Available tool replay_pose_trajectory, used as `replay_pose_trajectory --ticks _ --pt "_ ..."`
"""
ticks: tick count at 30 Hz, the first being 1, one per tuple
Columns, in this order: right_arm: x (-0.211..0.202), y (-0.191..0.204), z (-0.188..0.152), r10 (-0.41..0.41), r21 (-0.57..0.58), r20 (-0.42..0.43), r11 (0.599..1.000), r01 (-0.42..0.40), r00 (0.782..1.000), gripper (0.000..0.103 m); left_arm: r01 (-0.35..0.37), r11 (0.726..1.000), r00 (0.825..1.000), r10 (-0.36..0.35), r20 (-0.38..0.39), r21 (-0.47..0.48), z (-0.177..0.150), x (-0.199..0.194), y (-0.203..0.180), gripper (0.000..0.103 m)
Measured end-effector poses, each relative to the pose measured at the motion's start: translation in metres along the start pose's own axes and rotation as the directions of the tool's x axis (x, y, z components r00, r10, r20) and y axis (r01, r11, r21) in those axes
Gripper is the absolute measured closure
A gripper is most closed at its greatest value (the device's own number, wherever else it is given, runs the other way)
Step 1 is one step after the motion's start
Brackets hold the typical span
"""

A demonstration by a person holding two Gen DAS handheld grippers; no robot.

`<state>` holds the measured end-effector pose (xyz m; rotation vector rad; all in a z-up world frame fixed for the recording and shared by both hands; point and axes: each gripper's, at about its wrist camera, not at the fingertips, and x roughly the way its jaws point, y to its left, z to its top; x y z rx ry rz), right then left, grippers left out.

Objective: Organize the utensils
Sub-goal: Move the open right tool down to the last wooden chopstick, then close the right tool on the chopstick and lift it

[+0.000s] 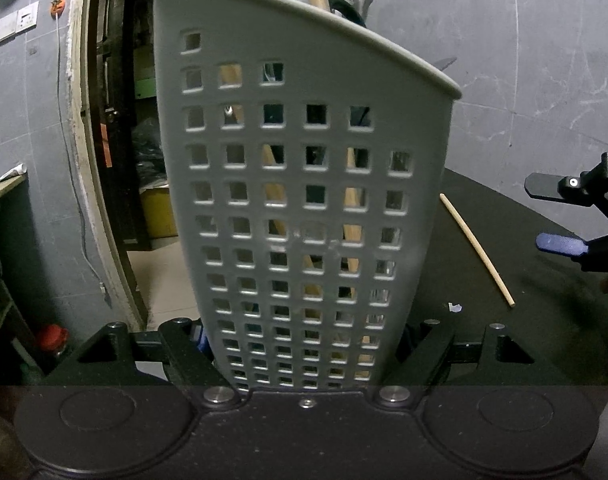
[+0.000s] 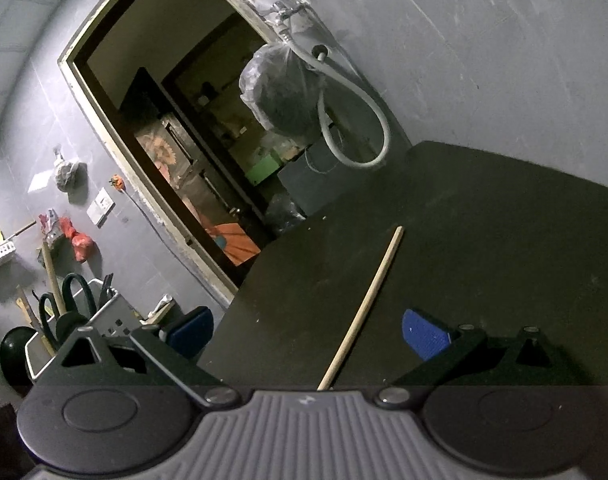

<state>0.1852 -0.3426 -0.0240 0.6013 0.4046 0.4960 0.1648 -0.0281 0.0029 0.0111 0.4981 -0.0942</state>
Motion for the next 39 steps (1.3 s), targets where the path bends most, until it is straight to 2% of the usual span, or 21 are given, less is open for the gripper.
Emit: replay_pose_trajectory --ticks 4,7,11,13,14,17,20,22,27,31,36,39 --pt "0.004 -0.009 0.002 -0.011 0.060 -0.029 0.998 0.013 1.000 0.000 0.020 0.999 1.000 -0.020 0.009 -0.026 -0.001 -0.001 0.007 0.024" --pt "0.004 -0.008 0.001 -0.025 0.055 -0.023 0.998 0.027 0.999 0.000 0.033 0.999 0.999 -0.032 0.017 -0.042 -0.002 -0.001 0.012 0.024" --pt "0.002 0.002 -0.003 -0.025 -0.016 -0.008 1.000 0.025 1.000 0.000 0.042 0.998 0.999 -0.041 0.022 -0.052 -0.003 0.000 0.016 0.024" --pt "0.004 0.009 -0.001 -0.052 -0.066 -0.016 0.997 0.051 0.998 0.000 0.045 0.998 0.999 -0.043 0.026 -0.054 -0.003 0.000 0.017 0.024" --pt "0.007 0.015 0.000 -0.099 -0.110 -0.022 0.989 0.096 0.995 0.000 0.047 0.997 0.999 -0.045 0.026 -0.058 -0.003 0.000 0.018 0.024" --pt "0.022 0.033 0.010 -0.260 -0.249 -0.032 0.937 0.244 0.965 0.000 0.048 0.997 0.999 -0.047 0.026 -0.062 -0.004 0.002 0.020 0.023" --pt "0.041 0.043 0.021 -0.306 -0.305 -0.071 0.913 0.271 0.949 0.000 0.049 0.997 0.999 -0.047 0.027 -0.063 -0.005 0.002 0.020 0.023" --pt "0.060 0.049 0.027 -0.358 -0.346 -0.088 0.886 0.309 0.929 0.001 0.052 0.996 0.998 -0.050 0.029 -0.068 -0.006 0.001 0.021 0.023" --pt "0.112 0.056 0.031 -0.470 -0.447 -0.177 0.821 0.355 0.864 0.019 0.054 0.996 0.998 -0.052 0.032 -0.070 -0.006 0.001 0.022 0.023" --pt "0.144 0.056 0.036 -0.559 -0.497 -0.195 0.765 0.411 0.806 0.031 0.066 0.995 0.997 -0.063 0.040 -0.080 -0.008 0.000 0.024 0.023" --pt "0.163 0.049 0.049 -0.583 -0.481 -0.211 0.761 0.436 0.785 0.038 0.074 0.994 0.997 -0.071 0.042 -0.085 -0.009 0.001 0.026 0.023" --pt "0.171 0.045 0.055 -0.583 -0.463 -0.215 0.767 0.444 0.783 0.051 0.075 0.993 0.997 -0.072 0.042 -0.086 -0.008 0.001 0.026 0.023"
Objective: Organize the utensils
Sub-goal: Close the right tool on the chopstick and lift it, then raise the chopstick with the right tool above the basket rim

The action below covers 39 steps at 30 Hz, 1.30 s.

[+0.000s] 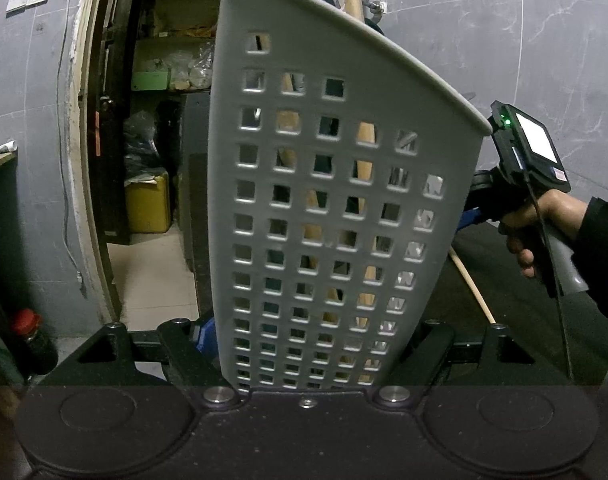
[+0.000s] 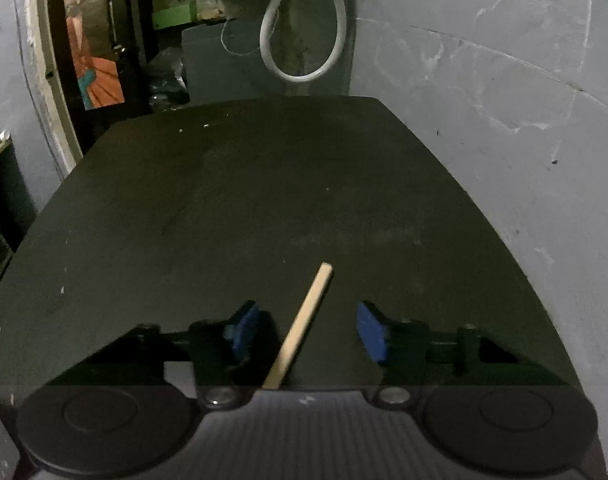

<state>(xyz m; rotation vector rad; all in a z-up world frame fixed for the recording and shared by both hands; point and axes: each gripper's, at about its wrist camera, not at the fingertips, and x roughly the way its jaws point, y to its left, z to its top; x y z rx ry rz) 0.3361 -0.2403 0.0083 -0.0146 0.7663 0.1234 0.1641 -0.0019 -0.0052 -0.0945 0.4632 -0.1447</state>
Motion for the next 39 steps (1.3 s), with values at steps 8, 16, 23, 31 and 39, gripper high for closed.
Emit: replay_pose_trajectory --ticks 8,16,23,31,39 --pt "-0.004 -0.003 -0.004 0.024 -0.025 0.028 0.999 -0.024 0.999 0.093 0.005 1.000 1.000 -0.005 0.002 -0.005 0.000 0.001 0.002 0.023" --pt "-0.016 -0.011 -0.010 0.091 0.027 0.043 0.995 -0.092 0.995 0.096 0.005 1.000 1.000 -0.005 0.001 -0.004 0.000 0.000 0.003 0.023" --pt "-0.045 -0.014 -0.011 0.183 0.032 0.148 0.981 -0.189 0.972 0.095 0.004 1.000 1.000 -0.004 0.001 -0.003 0.000 0.000 0.003 0.023" --pt "-0.102 -0.014 -0.027 0.290 -0.005 0.392 0.950 -0.314 0.873 0.095 0.001 1.000 1.000 -0.001 -0.001 0.000 0.001 0.000 0.002 0.023" --pt "-0.154 -0.007 -0.034 0.324 -0.069 0.621 0.929 -0.363 0.713 0.095 -0.002 1.000 1.000 0.002 -0.002 0.001 0.001 0.000 0.000 0.023"
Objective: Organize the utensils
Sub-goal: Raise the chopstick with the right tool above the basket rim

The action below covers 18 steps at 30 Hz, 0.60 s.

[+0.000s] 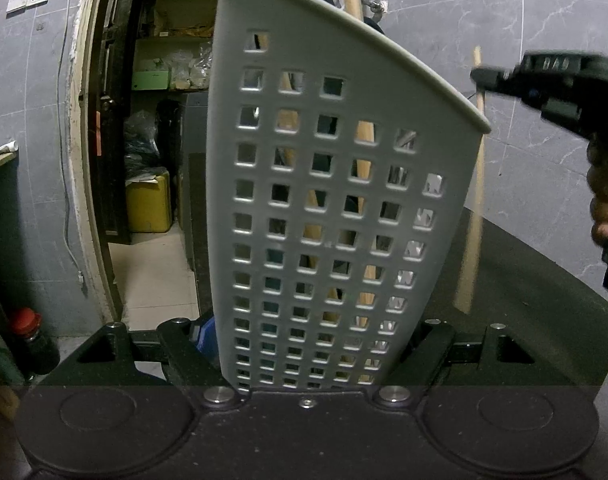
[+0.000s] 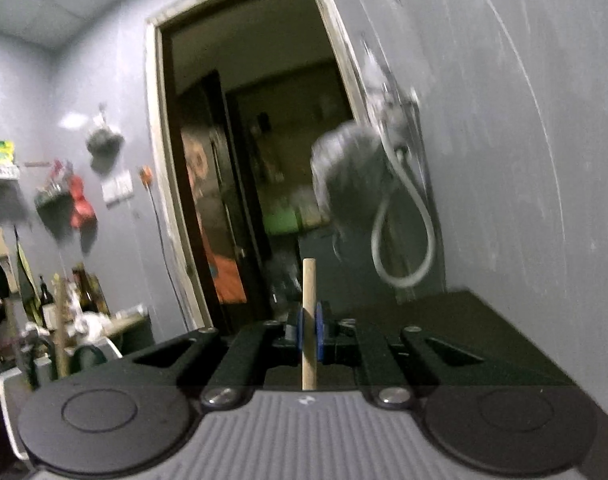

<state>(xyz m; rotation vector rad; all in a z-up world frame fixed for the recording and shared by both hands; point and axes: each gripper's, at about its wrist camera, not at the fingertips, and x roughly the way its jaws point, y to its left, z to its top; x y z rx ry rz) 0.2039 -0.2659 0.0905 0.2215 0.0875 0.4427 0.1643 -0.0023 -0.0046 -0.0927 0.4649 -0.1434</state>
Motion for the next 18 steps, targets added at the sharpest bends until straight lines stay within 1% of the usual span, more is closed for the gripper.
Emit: replay_pose_trajectory --ticks 7,11,16,18 --pt "-0.017 0.017 0.019 0.036 -0.022 0.135 0.999 -0.033 0.990 0.095 -0.004 1.000 1.000 0.004 -0.001 0.004 0.000 -0.001 -0.001 0.023" --pt "-0.027 0.030 0.032 0.051 -0.048 0.168 0.998 -0.044 0.985 0.095 -0.002 1.000 1.000 0.002 -0.001 0.003 0.000 -0.001 -0.001 0.023" --pt "-0.044 0.047 0.043 0.119 -0.084 0.192 0.991 -0.105 0.974 0.095 -0.003 1.000 1.000 0.003 -0.001 0.003 0.000 -0.001 -0.001 0.023" --pt "-0.054 0.055 0.048 0.142 -0.098 0.216 0.987 -0.124 0.966 0.095 -0.002 1.000 1.000 0.002 -0.001 0.002 0.000 -0.001 -0.001 0.023"
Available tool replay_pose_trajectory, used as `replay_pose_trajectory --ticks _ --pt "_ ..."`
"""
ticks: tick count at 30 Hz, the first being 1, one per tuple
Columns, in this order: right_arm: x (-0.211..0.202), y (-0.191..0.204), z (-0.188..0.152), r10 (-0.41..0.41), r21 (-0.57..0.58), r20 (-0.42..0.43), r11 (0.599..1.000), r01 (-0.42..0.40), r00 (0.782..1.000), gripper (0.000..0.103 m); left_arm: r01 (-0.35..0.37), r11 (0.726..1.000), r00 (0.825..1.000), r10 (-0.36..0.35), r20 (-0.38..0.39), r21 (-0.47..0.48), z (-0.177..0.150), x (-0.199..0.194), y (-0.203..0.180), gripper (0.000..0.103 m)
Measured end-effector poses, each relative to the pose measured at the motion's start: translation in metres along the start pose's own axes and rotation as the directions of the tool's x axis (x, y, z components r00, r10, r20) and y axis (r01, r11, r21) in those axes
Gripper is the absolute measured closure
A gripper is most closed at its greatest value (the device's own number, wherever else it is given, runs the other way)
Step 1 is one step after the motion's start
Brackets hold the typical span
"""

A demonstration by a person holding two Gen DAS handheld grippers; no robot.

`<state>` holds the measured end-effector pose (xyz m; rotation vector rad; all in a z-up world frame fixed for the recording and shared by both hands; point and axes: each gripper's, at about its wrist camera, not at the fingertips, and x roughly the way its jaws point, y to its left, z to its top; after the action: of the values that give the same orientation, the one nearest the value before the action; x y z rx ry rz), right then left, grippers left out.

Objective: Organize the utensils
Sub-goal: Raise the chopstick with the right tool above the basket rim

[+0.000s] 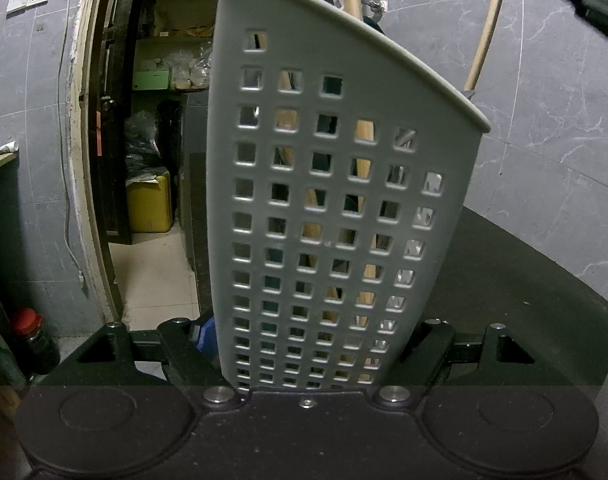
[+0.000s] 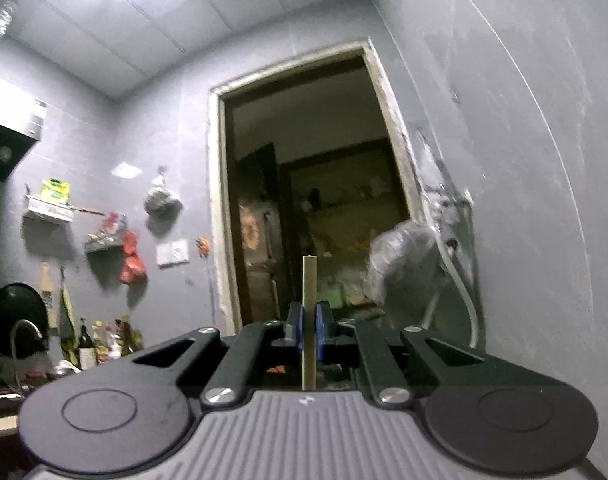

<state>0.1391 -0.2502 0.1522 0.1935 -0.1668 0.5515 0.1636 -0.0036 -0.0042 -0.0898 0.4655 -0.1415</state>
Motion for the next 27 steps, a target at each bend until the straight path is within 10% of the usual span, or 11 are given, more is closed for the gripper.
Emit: replay_pose_trajectory --ticks 15,27 --pt "-0.021 0.058 0.050 0.174 -0.071 0.169 0.984 -0.164 0.970 0.095 -0.001 1.000 1.000 0.001 0.000 0.001 0.000 -0.001 0.000 0.023" --pt "-0.002 0.075 0.031 0.300 -0.013 0.082 0.954 -0.300 0.950 0.095 -0.001 1.000 1.000 0.001 0.000 0.000 0.000 -0.001 0.000 0.023"
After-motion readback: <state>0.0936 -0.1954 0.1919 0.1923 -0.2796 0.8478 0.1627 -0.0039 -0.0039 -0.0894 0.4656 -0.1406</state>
